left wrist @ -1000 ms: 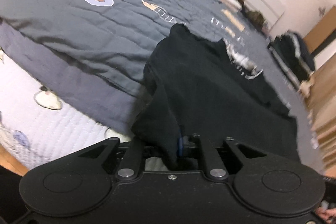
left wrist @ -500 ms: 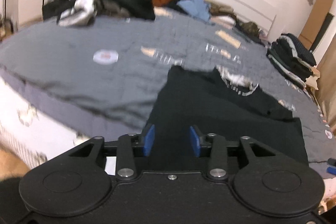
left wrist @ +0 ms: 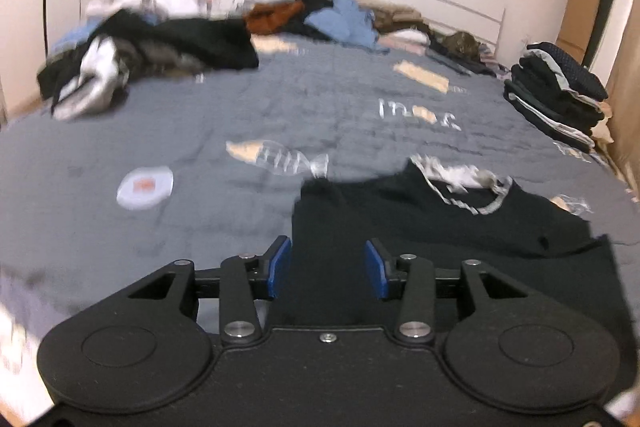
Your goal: Fold clothes
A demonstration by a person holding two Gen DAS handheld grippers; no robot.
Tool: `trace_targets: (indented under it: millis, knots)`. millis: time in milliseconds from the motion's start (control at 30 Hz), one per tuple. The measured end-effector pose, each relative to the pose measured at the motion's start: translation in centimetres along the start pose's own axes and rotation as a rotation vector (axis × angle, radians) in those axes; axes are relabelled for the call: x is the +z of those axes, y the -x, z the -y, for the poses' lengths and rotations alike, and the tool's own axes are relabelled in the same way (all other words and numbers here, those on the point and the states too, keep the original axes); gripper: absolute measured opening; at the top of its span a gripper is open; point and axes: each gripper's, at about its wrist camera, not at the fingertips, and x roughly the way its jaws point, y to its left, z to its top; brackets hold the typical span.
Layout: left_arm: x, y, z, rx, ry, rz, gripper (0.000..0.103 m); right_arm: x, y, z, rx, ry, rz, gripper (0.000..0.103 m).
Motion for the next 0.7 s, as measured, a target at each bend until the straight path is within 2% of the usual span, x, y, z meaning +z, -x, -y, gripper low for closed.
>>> trace_targets:
  millis: [100,200,333,600,700]
  knots:
    - [0.8,-2.3,-0.4,0.005,-0.005,-0.018,0.042,1.1,-1.4,-0.6,0.01,0.061,0.01,0.05]
    - [1.2,-4.2,-1.0,0.021,-0.006,-0.036,0.042,2.3,-3.0,-0.7,0.042,0.072,-0.016,0.051]
    - [1.7,-5.7,-1.7,0.019,-0.013,-0.063,0.042,3.4,-4.5,-1.2,0.034,0.126,-0.016,0.051]
    - [2.1,-7.9,-1.6,-0.012,-0.039,-0.104,0.042,3.7,-6.8,-0.6,0.049,0.164,-0.052,0.051]
    - [2.1,-8.7,-1.5,-0.014,-0.028,-0.124,0.045,3.5,-6.7,0.0,0.049,0.142,-0.043,0.051]
